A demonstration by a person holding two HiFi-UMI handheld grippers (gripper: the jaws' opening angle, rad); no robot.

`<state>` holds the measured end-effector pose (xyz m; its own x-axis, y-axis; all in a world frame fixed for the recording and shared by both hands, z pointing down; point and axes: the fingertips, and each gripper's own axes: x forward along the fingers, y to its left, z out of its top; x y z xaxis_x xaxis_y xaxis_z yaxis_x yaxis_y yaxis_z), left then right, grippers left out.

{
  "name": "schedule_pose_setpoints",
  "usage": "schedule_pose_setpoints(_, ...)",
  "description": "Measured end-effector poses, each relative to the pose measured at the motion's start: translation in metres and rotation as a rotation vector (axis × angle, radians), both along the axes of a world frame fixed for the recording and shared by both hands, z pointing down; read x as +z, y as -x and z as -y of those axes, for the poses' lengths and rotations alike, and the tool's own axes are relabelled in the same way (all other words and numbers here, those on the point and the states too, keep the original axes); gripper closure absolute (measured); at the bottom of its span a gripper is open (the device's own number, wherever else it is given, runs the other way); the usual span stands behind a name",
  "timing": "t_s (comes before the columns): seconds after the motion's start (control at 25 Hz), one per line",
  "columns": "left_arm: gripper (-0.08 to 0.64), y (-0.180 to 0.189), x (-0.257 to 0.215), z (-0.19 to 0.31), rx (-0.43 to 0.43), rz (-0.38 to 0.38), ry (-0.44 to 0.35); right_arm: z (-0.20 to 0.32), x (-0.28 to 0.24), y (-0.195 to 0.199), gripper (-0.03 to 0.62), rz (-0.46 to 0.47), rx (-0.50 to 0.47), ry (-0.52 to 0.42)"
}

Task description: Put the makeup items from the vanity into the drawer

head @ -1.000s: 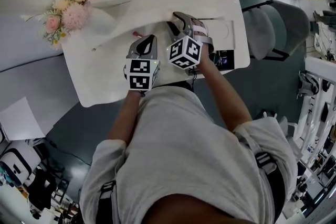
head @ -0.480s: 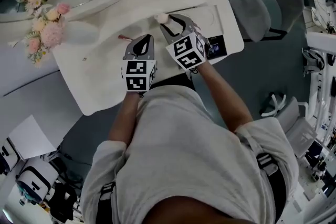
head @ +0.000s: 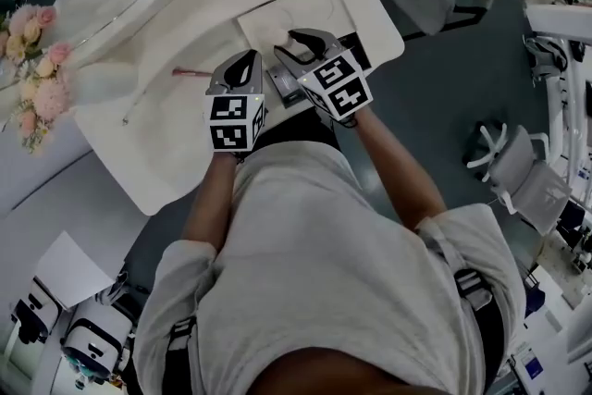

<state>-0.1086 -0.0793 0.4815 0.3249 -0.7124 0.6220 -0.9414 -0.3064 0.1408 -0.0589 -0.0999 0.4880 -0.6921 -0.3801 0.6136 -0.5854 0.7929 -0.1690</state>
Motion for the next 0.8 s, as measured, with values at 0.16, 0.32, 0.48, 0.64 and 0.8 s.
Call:
schedule_pose_setpoints(0.16,0.557,-0.022,0.003,0.004,0.033,0.004,0.011,-0.011,0.002,-0.035,0.428,0.028,0.034,0.051)
schedule_pose_setpoints(0.32,0.557,-0.035,0.004,0.007,0.041,0.001,0.021,-0.031,0.012,-0.053,0.426,0.006,-0.003,0.101)
schedule_pose_setpoints(0.48,0.557,-0.044,0.007,0.005,0.033,0.004,0.042,-0.054,0.03,-0.055,0.426,-0.031,-0.089,0.156)
schedule_pose_setpoints(0.64,0.557,-0.038,0.014,0.0,0.02,0.019,0.058,-0.066,0.054,-0.047,0.426,-0.111,-0.156,0.166)
schedule_pose_setpoints(0.8,0.557,-0.029,0.023,-0.002,0.004,0.003,0.079,-0.07,0.074,-0.043,0.425,-0.193,-0.195,0.199)
